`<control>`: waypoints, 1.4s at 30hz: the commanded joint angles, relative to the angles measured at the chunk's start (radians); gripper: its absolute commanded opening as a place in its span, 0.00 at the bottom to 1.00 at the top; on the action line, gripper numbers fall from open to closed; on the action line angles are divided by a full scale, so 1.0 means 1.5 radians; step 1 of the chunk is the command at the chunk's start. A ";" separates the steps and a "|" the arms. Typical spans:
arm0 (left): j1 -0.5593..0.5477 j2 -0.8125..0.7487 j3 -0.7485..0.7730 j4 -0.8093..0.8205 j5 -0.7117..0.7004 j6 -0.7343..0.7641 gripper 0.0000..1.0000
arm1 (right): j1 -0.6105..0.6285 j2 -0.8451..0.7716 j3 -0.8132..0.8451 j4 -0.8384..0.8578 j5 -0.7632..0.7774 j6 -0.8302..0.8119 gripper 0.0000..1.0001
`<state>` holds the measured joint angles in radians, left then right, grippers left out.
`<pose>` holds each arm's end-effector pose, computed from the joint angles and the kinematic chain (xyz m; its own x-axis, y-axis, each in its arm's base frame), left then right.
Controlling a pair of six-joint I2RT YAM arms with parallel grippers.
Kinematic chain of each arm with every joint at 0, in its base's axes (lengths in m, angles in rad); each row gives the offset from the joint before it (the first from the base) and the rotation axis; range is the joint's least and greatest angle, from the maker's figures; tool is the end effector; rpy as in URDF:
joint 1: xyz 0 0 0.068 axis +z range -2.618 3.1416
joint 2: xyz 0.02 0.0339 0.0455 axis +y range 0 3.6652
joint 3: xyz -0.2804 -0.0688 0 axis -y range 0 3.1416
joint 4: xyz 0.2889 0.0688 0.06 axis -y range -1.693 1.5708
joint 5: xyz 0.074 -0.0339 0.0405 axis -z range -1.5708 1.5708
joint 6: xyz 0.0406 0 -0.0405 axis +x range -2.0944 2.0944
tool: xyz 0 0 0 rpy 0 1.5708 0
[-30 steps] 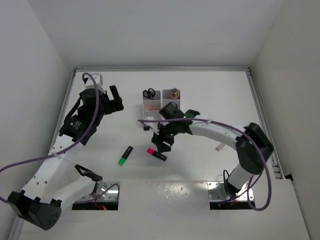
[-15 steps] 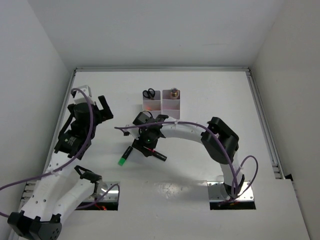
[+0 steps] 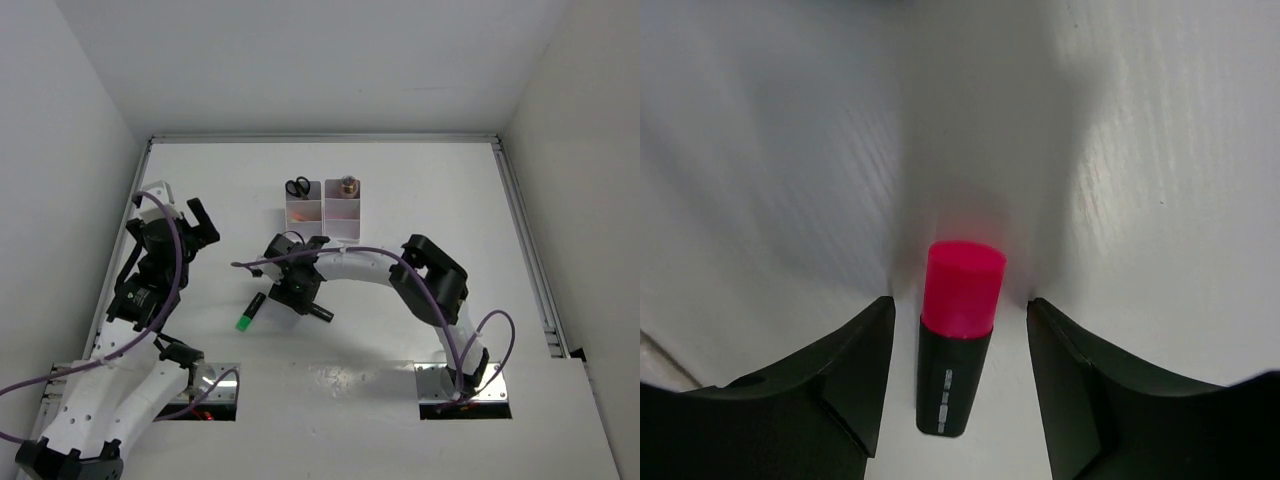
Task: Sort the stationery into containers
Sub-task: Pick up the stationery from the center of the board, then place the stationery in the storage box.
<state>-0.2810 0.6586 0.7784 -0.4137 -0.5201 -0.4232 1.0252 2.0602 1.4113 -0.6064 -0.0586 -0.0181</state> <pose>0.1809 -0.0312 0.3476 -0.1649 -0.3233 -0.9318 -0.3116 0.9134 -0.2618 0.2335 0.3891 0.1253 -0.4776 -0.8216 -0.3112 -0.8716 0.4877 0.0501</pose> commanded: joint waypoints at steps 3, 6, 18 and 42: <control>0.005 -0.019 -0.008 0.029 -0.007 0.001 1.00 | 0.005 0.034 0.006 0.000 0.010 0.013 0.56; 0.005 -0.019 -0.008 0.029 -0.007 0.001 1.00 | 0.005 0.034 0.006 0.000 0.004 0.007 0.27; 0.005 -0.031 -0.014 0.029 -0.013 -0.005 1.00 | -0.005 -0.199 0.007 0.065 -0.017 -0.178 0.00; 0.005 -0.025 -0.020 0.035 -0.007 -0.005 1.00 | -0.094 -0.147 -0.010 0.413 -0.030 -0.552 0.00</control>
<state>-0.2806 0.6247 0.7486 -0.3996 -0.5240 -0.4271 0.9031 1.8347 1.3258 -0.0685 -0.0425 -0.8501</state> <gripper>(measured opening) 0.997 0.255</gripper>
